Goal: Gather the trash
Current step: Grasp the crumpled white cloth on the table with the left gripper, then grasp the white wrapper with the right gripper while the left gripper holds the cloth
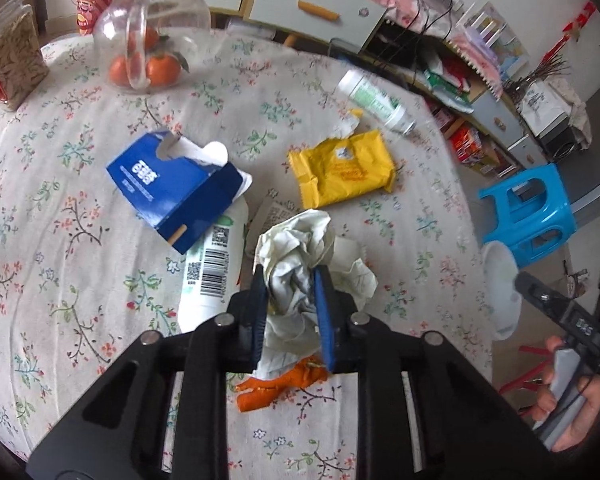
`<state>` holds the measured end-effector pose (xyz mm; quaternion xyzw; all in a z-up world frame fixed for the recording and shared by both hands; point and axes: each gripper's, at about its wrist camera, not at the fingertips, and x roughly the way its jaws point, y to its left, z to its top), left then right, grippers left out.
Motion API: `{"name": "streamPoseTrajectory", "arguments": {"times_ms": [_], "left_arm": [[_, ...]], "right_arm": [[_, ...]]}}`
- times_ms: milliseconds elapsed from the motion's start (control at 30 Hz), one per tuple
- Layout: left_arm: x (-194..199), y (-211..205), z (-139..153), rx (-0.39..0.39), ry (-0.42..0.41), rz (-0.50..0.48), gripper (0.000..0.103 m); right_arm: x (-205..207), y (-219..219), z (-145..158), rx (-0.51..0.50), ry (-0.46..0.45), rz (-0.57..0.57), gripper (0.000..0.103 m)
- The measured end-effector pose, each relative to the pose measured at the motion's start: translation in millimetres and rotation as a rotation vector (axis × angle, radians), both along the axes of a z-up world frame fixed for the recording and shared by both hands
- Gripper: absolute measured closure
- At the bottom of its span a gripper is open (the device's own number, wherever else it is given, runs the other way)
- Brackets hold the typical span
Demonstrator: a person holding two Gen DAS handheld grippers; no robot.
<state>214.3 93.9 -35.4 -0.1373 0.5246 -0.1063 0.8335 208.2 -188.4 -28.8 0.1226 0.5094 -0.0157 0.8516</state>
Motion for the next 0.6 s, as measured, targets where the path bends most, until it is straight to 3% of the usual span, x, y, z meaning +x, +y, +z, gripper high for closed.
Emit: {"name": "streamPoseTrajectory", "arguments": {"times_ms": [233,467,600], "left_arm": [[-29,32,30,-0.017,-0.111,0.044,0.079],[-42,71,25,0.015,-0.103,0.112,0.079],[-51,94,18,0.032,-0.082,0.14,0.079]], "right_arm": [[12,49,-8,0.021,0.021,0.057,0.0],[25,111,-23,0.038,0.052,0.161,0.0],[35,146,-37,-0.001,0.082,0.233,0.0]]}}
